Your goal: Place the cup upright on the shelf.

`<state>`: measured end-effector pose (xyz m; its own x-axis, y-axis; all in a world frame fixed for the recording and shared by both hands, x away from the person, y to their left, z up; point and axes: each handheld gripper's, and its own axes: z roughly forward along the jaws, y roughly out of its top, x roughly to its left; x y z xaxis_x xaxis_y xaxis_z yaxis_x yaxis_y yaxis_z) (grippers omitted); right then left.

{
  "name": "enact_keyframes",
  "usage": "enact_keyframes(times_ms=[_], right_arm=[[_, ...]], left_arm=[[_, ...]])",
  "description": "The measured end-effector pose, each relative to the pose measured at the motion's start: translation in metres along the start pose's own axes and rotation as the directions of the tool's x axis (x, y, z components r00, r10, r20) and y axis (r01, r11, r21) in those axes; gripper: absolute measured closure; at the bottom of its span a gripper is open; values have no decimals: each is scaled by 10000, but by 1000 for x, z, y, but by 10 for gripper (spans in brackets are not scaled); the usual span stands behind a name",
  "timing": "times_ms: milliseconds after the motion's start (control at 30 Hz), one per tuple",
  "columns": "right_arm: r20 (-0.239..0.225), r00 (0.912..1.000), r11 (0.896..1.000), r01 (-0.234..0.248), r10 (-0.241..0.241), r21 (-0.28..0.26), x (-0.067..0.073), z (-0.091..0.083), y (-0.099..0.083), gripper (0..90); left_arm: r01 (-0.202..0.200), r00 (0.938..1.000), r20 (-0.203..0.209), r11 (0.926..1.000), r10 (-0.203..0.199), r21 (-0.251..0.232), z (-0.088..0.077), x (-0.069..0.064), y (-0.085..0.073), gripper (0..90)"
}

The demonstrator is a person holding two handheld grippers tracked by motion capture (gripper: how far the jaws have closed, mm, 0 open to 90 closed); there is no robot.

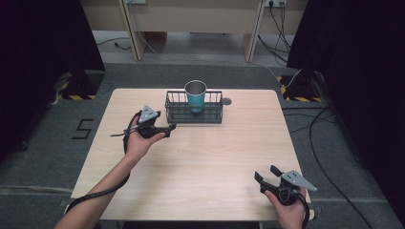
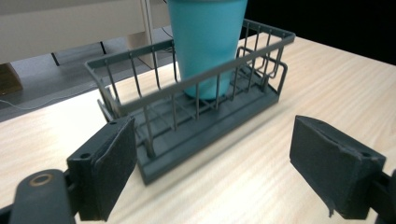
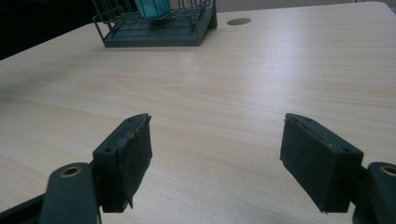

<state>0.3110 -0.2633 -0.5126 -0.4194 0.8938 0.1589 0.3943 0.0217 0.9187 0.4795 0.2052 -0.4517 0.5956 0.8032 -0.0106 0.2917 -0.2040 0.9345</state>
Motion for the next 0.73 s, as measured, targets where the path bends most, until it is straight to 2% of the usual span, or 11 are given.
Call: enact_keyframes(times_ms=[233, 533, 633, 733], right_arm=[[32, 10000, 10000, -78, 78, -39, 0, -1, 0, 256], [65, 10000, 10000, -46, 46, 12, 1, 0, 0, 256], [77, 10000, 10000, 23, -23, 4, 1, -1, 0, 256], [41, 10000, 10000, 44, -44, 6, 1, -1, 0, 256]], left_arm=[[-154, 9999, 46, 9997, 153, 166, -27, -1, -23, 145], [-18, 10000, -44, 9998, 19, 204, -69, -2, -63, 145], [132, 9999, -19, 9997, -132, 183, -78, -2, -72, 146], [153, 9999, 36, 9998, -154, 88, -83, -1, -73, 145]])
